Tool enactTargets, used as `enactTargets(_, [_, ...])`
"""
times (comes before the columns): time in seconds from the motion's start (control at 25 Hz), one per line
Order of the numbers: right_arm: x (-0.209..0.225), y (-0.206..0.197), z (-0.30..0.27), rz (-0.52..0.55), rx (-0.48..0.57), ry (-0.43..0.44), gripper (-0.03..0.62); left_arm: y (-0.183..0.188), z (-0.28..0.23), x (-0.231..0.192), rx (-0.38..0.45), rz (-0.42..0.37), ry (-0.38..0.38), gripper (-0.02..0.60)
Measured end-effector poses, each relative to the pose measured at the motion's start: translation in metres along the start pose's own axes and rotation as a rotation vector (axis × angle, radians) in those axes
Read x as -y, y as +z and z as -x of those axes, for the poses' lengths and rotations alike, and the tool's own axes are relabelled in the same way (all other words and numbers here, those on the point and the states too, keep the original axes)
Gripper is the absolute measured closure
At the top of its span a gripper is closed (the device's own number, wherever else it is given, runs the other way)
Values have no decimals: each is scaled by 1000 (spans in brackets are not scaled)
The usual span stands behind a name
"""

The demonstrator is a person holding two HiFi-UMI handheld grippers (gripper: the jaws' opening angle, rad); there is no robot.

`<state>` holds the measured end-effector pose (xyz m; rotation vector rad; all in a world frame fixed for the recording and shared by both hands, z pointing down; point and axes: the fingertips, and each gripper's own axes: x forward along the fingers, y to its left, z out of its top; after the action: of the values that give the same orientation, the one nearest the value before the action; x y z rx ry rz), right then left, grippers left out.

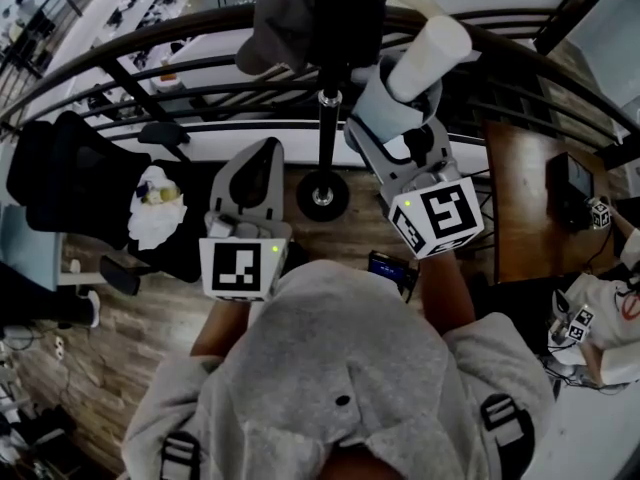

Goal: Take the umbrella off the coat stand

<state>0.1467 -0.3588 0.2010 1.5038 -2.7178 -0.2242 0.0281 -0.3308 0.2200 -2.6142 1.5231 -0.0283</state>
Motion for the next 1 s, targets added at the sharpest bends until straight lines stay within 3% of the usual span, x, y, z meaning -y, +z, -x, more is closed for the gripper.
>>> enactTargets(0.64, [-12, -30, 94, -133, -31, -42, 326, -12, 50, 66, -4, 6, -24, 571])
enactTargets(1.0, [-32, -39, 107, -142, -43, -55, 326, -19, 64, 65, -2, 12, -39, 571])
